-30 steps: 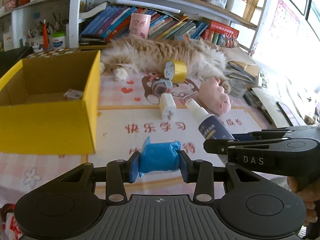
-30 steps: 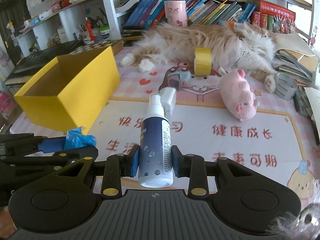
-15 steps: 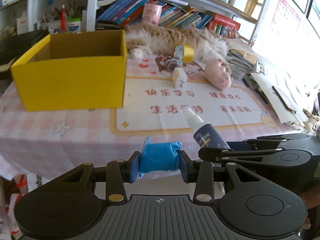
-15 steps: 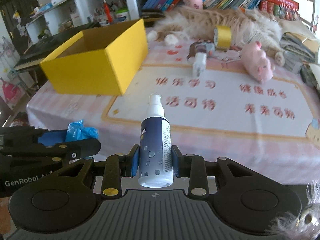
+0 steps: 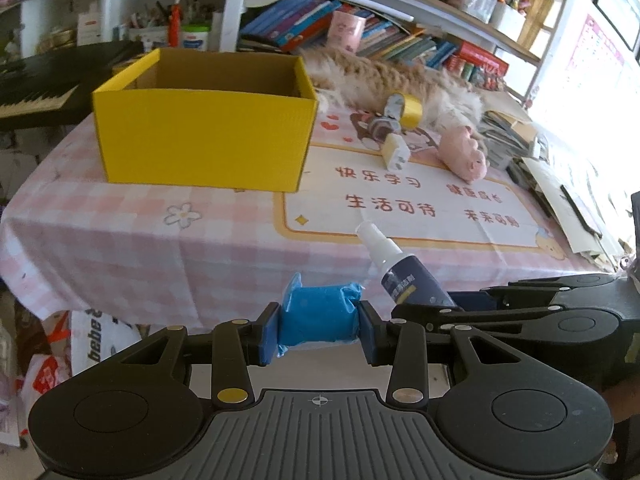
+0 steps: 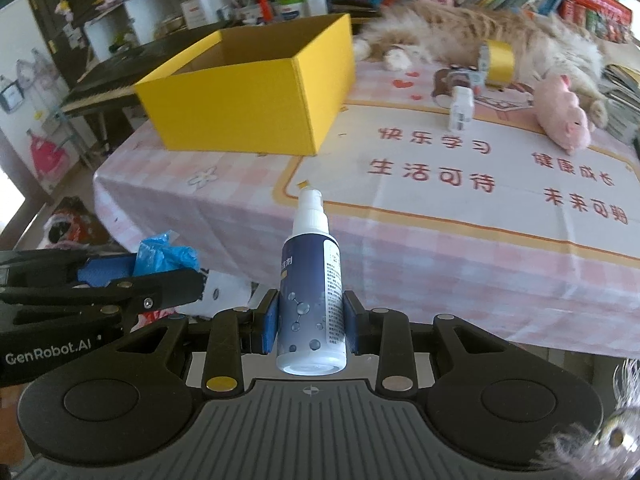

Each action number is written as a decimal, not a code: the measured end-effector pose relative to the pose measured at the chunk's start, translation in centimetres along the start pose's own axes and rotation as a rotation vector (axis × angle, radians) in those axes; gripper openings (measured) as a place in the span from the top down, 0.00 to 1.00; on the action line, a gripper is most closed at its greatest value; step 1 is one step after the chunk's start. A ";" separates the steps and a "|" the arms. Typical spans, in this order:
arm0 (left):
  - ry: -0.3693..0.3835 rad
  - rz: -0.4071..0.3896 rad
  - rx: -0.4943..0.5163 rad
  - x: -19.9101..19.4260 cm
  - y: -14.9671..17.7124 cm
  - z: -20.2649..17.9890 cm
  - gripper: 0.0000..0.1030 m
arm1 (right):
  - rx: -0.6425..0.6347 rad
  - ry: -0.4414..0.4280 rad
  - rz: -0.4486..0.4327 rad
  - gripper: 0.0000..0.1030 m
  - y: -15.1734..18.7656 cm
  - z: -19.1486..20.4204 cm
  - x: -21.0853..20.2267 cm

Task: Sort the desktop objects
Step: 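Lift the blue packet and spray bottle and carry both toward the yellow box, then lower both items into the yellow box and open both tools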

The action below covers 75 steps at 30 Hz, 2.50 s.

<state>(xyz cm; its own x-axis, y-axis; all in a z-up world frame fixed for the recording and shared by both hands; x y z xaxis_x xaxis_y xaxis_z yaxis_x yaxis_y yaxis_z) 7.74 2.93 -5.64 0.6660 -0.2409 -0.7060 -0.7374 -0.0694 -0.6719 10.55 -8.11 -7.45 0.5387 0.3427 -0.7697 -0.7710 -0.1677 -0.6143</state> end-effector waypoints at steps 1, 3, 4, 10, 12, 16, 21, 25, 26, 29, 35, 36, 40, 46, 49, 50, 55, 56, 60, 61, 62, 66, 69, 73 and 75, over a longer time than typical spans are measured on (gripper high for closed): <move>-0.002 -0.001 -0.003 -0.1 0.1 0.1 0.62 | -0.010 -0.005 0.002 0.71 0.0 0.3 0.1; -0.009 -0.005 -0.005 -0.3 0.1 0.3 0.62 | -0.025 -0.014 0.005 0.71 0.0 0.9 0.1; -0.012 -0.008 -0.006 -0.5 0.2 0.4 0.62 | -0.030 -0.018 0.006 0.71 0.0 1.1 0.1; -0.035 -0.025 -0.022 -1.2 0.2 1.4 0.62 | -0.064 -0.046 0.005 0.71 -0.4 2.5 0.4; -0.040 -0.030 -0.024 -1.4 0.2 1.6 0.62 | -0.077 -0.051 0.000 0.71 -0.5 3.0 0.4; -0.049 -0.037 -0.025 -1.7 0.1 2.1 0.62 | -0.090 -0.061 -0.006 0.71 -0.7 3.6 0.5; -0.066 -0.047 -0.048 -2.2 0.2 3.0 0.62 | -0.107 -0.077 -0.003 0.71 -0.9 4.6 0.7; -0.076 -0.058 -0.063 -2.3 -0.1 3.4 0.62 | -0.135 -0.090 0.000 0.71 -1.2 5.3 0.8; -0.076 -0.060 -0.064 -2.3 -0.2 3.4 0.62 | -0.140 -0.090 -0.001 0.71 -1.3 5.4 0.8; -0.074 -0.060 -0.074 -2.0 -0.4 3.4 0.62 | -0.149 -0.090 0.000 0.71 -1.6 5.3 0.9; -0.085 -0.057 -0.083 -1.3 -0.9 3.5 0.62 | -0.158 -0.092 0.007 0.71 -2.1 4.9 1.3; -0.092 -0.057 -0.083 -1.2 -1.1 3.6 0.62 | -0.159 -0.095 0.007 0.71 -2.3 4.8 1.5; -0.112 -0.059 -0.093 -0.8 -1.8 4.1 0.62 | -0.177 -0.112 0.005 0.71 -3.3 4.9 2.1; -0.154 -0.062 -0.118 0.0 -3.1 5.2 0.62 | -0.226 -0.142 -0.012 0.71 -5.2 5.0 3.0; -0.175 -0.077 -0.138 0.2 -4.2 5.9 0.62 | -0.263 -0.159 -0.030 0.71 -6.6 5.2 3.4; -0.182 -0.084 -0.145 0.2 -4.7 6.1 0.62 | -0.278 -0.167 -0.041 0.71 -7.2 5.3 3.5; -0.210 -0.137 -0.149 0.3 -7.9 7.0 0.63 | -0.318 -0.211 -0.102 0.71 -10.5 5.7 4.1; -0.212 -0.150 -0.149 0.4 -8.7 7.1 0.62 | -0.316 -0.222 -0.113 0.71 -11.4 5.7 4.2; -0.225 -0.204 -0.134 1.0 -12.4 7.5 0.63 | -0.316 -0.253 -0.168 0.71 -15.2 5.4 4.3; -0.227 -0.214 -0.131 1.3 -13.3 7.6 0.63 | -0.322 -0.255 -0.184 0.71 -16.1 5.4 4.3; -0.228 -0.222 -0.128 1.7 -14.1 7.7 0.63 | -0.329 -0.254 -0.202 0.71 -17.1 5.2 4.3; -0.236 -0.237 -0.097 3.4 -16.9 7.7 0.62 | -0.323 -0.238 -0.236 0.71 -20.7 3.7 5.4; -0.242 -0.231 -0.067 4.8 -18.2 7.7 0.63 | -0.307 -0.216 -0.238 0.71 -22.9 2.2 6.6; -0.245 -0.205 -0.051 7.0 -19.4 8.0 0.62 | -0.310 -0.198 -0.233 0.71 -25.3 0.9 8.4; -0.243 -0.183 -0.046 8.2 -19.7 8.2 0.62 | -0.328 -0.193 -0.215 0.71 -26.0 0.5 9.4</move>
<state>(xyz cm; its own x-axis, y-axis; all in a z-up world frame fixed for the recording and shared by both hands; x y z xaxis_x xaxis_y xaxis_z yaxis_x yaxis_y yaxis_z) 28.65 10.29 -0.09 0.7919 0.0175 -0.6104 -0.6030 -0.1356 -0.7861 35.51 -0.10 1.34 0.5777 0.5630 -0.5910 -0.4833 -0.3475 -0.8035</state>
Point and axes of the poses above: each gripper's, at about its wrist camera, not at the fingertips, and x roughly the way its jaws point, z to its left, y to its underside, the point moved 8 cm from there along x, roughly the way its jaws point
